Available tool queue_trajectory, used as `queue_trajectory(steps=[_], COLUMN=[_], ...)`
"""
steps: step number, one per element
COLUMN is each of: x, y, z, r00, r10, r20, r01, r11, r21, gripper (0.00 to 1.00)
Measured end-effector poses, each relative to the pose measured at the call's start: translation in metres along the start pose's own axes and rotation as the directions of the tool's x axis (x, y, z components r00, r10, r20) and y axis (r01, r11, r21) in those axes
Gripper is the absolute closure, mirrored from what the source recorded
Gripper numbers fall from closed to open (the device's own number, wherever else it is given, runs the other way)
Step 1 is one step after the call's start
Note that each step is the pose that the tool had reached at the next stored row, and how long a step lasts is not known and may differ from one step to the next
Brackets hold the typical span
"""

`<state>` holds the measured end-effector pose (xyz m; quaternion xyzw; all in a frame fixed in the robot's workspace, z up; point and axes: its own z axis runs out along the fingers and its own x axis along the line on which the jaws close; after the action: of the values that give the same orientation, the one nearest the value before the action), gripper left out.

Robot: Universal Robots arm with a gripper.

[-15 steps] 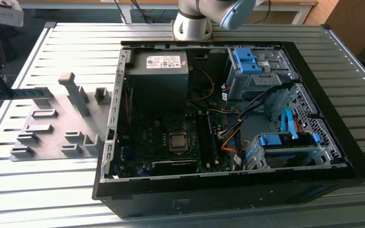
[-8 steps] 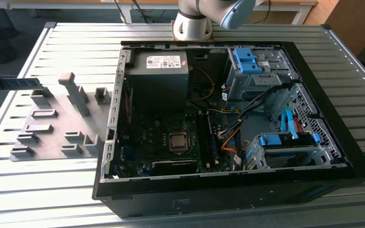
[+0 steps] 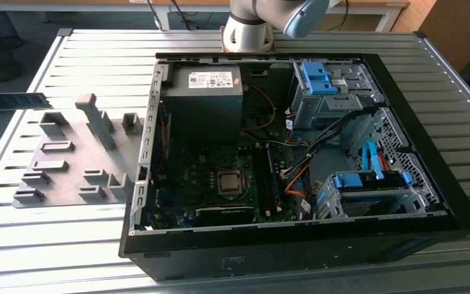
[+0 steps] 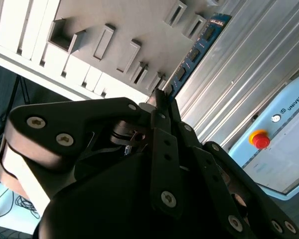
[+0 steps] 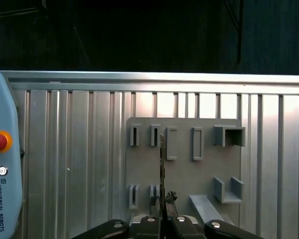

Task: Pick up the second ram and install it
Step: 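Pick up the second ram and move it above second insertion slot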

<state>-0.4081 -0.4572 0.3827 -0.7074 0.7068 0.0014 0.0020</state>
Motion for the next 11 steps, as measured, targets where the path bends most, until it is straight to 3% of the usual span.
queue_trajectory(steps=[6, 11], x=[0.0000, 0.0000], y=[-0.0025, -0.0143], z=[-0.0002, -0.0002], r00=[1.0000, 1.0000], r10=[0.000, 0.000], r20=[-0.0002, -0.0003], r01=[0.000, 0.000], r11=[1.0000, 1.0000], r21=[-0.0003, -0.0004], gripper=[0.86, 0.86])
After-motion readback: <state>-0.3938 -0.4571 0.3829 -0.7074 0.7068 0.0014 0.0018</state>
